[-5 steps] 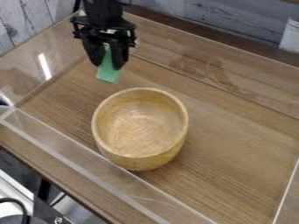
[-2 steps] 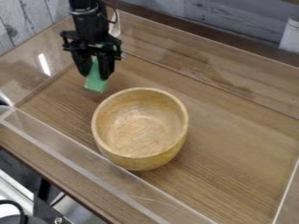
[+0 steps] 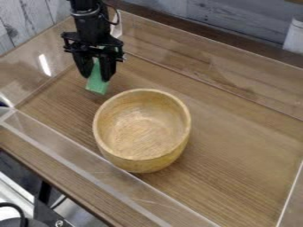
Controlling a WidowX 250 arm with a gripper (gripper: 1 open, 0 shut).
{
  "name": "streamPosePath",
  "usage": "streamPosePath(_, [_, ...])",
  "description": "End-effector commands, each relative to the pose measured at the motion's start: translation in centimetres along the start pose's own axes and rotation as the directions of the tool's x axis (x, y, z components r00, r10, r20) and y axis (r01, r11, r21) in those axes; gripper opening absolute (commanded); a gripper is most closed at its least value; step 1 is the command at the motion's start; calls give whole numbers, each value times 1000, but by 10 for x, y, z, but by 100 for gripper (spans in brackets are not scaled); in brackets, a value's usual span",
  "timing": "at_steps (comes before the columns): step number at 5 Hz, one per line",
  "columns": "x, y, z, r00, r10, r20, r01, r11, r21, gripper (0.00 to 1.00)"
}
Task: Remove the green block from inside the brown bowl and put it on the table
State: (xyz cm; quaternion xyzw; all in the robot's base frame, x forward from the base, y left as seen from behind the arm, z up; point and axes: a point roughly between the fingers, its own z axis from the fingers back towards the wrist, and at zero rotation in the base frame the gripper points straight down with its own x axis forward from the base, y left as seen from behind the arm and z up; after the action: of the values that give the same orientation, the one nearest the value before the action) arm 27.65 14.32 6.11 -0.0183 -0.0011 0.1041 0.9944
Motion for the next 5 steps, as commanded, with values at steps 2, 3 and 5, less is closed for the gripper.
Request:
streamPosePath(2, [13,-1,20,998,-3,65,2,1000,12,0])
streamPosePath(3, [13,-3,22,998,-1,67,1,1000,8,0])
streamPosePath(5, [16,-2,17,998,2,66,-2,1000,13,0])
